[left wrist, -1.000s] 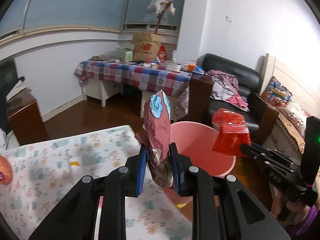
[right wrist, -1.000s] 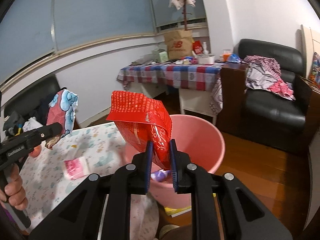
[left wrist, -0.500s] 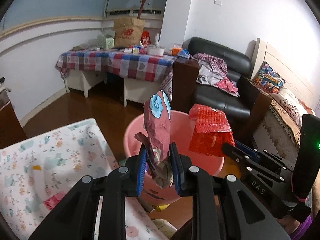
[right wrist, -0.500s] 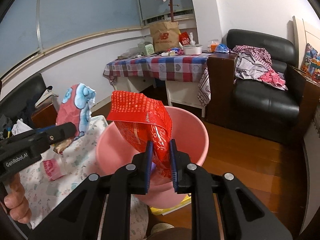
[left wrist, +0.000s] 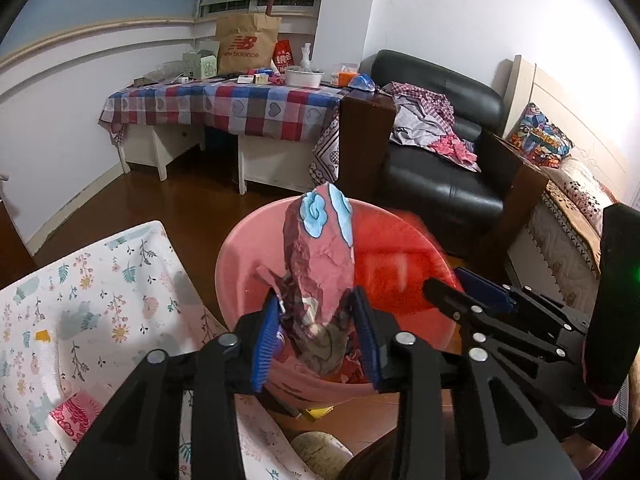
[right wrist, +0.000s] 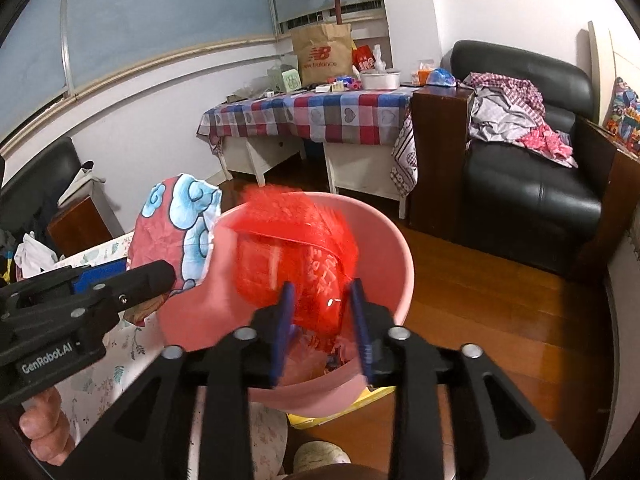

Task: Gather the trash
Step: 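Carry both items over the pink bin and open both tools to drop them, then move both open tools back over the table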

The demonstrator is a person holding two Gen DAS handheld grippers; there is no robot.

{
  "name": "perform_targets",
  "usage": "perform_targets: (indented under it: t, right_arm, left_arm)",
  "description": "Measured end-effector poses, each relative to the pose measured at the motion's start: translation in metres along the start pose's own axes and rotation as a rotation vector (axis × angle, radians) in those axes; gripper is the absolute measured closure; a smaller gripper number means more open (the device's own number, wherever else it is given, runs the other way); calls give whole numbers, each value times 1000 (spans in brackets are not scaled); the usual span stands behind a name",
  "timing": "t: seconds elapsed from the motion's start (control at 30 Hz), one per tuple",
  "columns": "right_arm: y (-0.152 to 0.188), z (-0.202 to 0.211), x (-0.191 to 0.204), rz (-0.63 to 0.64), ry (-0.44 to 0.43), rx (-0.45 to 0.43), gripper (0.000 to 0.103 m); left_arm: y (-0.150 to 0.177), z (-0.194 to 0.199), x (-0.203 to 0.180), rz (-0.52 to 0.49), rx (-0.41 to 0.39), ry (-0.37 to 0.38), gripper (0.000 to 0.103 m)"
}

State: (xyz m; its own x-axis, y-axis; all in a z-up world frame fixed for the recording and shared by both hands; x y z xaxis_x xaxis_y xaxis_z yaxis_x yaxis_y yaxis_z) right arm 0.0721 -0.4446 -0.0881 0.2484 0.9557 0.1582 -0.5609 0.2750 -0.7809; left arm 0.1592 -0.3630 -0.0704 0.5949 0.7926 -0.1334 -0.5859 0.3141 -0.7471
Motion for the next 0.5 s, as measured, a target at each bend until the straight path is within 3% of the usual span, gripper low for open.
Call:
perform_targets:
  t: [0.5]
  right_arm:
    - [6,16,4,-7,-15,-10,62]
  left_arm:
    - [0,18,2,24,-23,-14,51]
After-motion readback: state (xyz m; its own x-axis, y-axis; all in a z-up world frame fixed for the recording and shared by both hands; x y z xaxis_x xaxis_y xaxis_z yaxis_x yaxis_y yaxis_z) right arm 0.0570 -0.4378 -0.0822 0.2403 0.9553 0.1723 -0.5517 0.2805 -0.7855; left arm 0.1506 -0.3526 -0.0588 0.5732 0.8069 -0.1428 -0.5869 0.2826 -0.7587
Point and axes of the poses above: each gripper's, at about its wrist camera, not at the fingertips, and z roughly against the way its jaws point, x to its left, y to its underside, the point moved 8 cm from there along -z, roughly the way its jaws point, and after that the axes turned 1 degree about -z, right-handed, at the moved point
